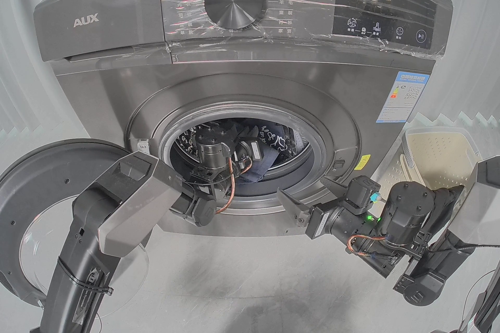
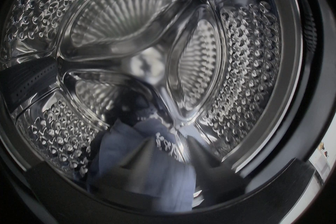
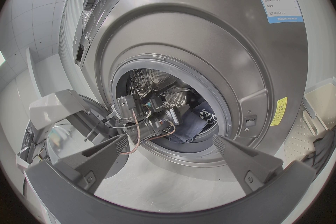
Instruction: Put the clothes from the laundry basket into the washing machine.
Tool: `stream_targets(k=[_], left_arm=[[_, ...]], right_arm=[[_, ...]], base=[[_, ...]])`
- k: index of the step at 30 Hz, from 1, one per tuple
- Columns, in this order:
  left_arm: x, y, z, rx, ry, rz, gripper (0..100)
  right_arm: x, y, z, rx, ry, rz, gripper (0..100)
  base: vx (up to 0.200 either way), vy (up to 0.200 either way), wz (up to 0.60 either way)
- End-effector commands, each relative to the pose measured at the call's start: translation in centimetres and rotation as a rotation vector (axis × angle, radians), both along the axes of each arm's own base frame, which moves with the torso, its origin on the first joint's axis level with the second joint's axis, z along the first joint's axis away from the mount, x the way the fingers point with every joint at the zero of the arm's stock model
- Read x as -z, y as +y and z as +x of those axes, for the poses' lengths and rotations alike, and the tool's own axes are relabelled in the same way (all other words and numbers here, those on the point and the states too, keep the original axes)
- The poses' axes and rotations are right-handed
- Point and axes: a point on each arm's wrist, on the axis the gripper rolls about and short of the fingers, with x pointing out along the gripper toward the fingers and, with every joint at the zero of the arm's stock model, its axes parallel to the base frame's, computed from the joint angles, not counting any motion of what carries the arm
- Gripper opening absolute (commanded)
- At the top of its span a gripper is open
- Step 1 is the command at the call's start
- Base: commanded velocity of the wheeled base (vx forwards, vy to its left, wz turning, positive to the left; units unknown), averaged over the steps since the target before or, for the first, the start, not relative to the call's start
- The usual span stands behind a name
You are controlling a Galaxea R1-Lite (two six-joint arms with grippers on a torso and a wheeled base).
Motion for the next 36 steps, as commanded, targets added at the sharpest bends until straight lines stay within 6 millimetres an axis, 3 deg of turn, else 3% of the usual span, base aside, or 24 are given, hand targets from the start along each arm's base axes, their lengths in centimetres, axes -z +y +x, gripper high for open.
stream_targets(k=[1,10,16,26,35,36], left_arm=[[-2.2,1.0,-4.4,0.076,0.119,0.073,100],[-0.2,1.6,-6.5,0.094,0.245,0.210,100],[1.0,1.4,-6.6,0.099,0.291,0.238,100],[4.9,1.4,-5.2,0.084,0.335,0.303,100],[5.8,1.1,-3.6,0.069,0.304,0.307,100],[5.8,1.1,-3.3,0.064,0.296,0.302,0]], right_arm=[[0.0,0.0,0.0,-0.001,0.001,-0.001,100],[0.0,0.0,0.0,-0.001,0.001,-0.001,100],[0.0,0.0,0.0,-0.001,0.001,-0.001,100],[0.0,0.1,0.0,-0.002,0.000,0.000,100],[-0.1,0.1,0.0,-0.002,-0.006,0.005,100],[-0.1,0.1,0.0,-0.002,-0.006,0.005,100]], base=[[0.000,0.000,0.00],[0.000,0.000,0.00],[0.000,0.000,0.00],[0.000,0.000,0.00],[0.000,0.000,0.00],[0.000,0.000,0.00]])
